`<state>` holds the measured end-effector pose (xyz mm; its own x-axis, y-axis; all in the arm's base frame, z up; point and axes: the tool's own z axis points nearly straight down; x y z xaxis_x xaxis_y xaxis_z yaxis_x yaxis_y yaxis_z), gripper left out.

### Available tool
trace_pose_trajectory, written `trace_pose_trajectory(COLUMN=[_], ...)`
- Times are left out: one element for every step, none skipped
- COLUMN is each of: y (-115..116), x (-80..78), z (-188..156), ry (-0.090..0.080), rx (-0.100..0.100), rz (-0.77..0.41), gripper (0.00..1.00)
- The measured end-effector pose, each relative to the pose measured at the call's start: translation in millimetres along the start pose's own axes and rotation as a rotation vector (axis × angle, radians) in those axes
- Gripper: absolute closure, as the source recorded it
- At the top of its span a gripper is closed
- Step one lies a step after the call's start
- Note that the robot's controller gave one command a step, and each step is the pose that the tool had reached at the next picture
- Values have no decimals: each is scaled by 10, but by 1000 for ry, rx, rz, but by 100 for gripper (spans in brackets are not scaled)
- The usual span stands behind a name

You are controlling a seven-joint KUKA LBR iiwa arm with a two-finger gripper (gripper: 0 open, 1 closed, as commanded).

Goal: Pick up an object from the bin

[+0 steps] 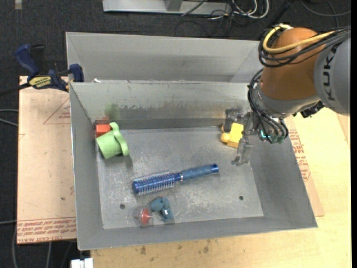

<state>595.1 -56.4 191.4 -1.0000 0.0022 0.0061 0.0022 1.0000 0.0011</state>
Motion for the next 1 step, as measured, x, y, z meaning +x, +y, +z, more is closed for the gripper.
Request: trace_pose_trajectory(y=[846], x=[16], z=[1241], ry=[-3], rx=[-1], rz=[-325], gripper=[0])
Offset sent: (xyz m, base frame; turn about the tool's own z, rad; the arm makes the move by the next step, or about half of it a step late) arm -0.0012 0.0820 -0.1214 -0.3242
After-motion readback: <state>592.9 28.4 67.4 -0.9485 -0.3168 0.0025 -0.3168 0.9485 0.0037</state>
